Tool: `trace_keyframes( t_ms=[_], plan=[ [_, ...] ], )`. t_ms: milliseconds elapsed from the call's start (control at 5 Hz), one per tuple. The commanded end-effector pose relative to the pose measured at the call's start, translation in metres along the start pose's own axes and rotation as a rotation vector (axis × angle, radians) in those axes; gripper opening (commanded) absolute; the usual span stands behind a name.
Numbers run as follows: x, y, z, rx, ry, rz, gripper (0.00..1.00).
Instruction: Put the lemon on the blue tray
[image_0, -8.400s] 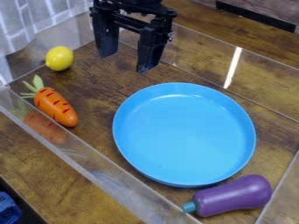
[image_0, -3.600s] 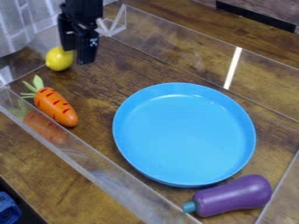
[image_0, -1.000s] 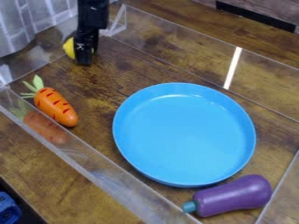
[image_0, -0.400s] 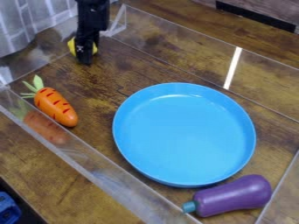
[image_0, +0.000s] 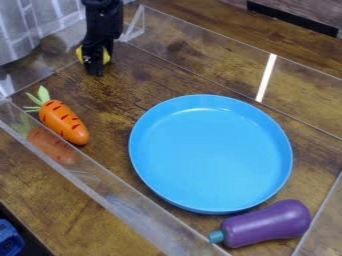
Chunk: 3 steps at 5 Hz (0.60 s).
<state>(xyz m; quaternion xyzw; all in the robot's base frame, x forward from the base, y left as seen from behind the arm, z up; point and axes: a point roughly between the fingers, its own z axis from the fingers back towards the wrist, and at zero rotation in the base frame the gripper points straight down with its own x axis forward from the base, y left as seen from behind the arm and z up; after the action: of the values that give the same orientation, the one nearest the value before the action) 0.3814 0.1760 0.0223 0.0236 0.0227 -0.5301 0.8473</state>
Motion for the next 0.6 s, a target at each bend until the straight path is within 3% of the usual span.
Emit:
trace_keyframes(
  t_ms=[0, 200, 400],
  plan=[
    [0.012, 0.003, 0.049, 0.059, -0.01, -0.037, 0.0],
    [0.016, 0.002, 0.068, 0.06, -0.011, -0.053, 0.0],
    [0.017, 0.001, 0.067, 0.057, -0.009, -0.012, 0.0]
  ],
)
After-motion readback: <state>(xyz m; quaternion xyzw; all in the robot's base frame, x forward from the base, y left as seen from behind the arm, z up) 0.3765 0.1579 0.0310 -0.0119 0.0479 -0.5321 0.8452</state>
